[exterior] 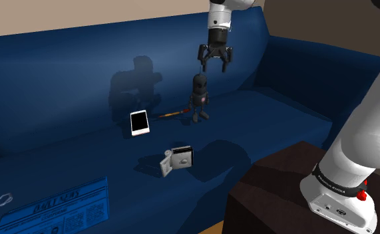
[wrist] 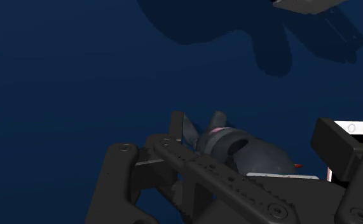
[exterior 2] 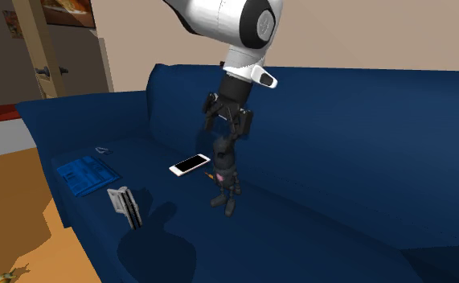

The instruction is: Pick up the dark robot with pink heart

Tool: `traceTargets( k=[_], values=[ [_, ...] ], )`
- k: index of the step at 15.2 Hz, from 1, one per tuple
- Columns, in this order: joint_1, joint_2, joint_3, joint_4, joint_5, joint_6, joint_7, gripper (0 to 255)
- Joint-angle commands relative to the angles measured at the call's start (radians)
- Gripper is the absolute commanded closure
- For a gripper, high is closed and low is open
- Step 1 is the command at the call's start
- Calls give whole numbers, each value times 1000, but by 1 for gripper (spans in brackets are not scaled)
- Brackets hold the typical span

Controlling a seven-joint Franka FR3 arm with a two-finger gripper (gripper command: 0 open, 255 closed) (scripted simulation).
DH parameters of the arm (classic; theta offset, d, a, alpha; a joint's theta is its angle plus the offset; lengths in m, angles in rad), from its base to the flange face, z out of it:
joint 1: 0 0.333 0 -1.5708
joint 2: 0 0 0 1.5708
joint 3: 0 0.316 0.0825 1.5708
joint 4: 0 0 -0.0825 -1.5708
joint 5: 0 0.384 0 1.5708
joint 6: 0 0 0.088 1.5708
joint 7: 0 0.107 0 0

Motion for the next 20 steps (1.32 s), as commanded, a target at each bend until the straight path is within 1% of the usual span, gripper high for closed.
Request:
traceTargets(
  k=[1, 5, 6, 13, 15, 16, 20],
  values=[
    [-4, 81, -4, 80, 40, -6, 20, 0],
    [-21, 250, -8, 256, 119, -26, 61, 0],
    [-25, 272, -8, 280, 128, -30, 67, 0],
    [-20, 281, -6, 202, 132, 53, 36, 0],
    [-20, 282, -6, 196, 133, 59, 34, 0],
    [-20, 284, -6, 197, 133, 60, 33, 255],
    [-20, 284, -6, 195, 133, 61, 33, 255]
  ],
)
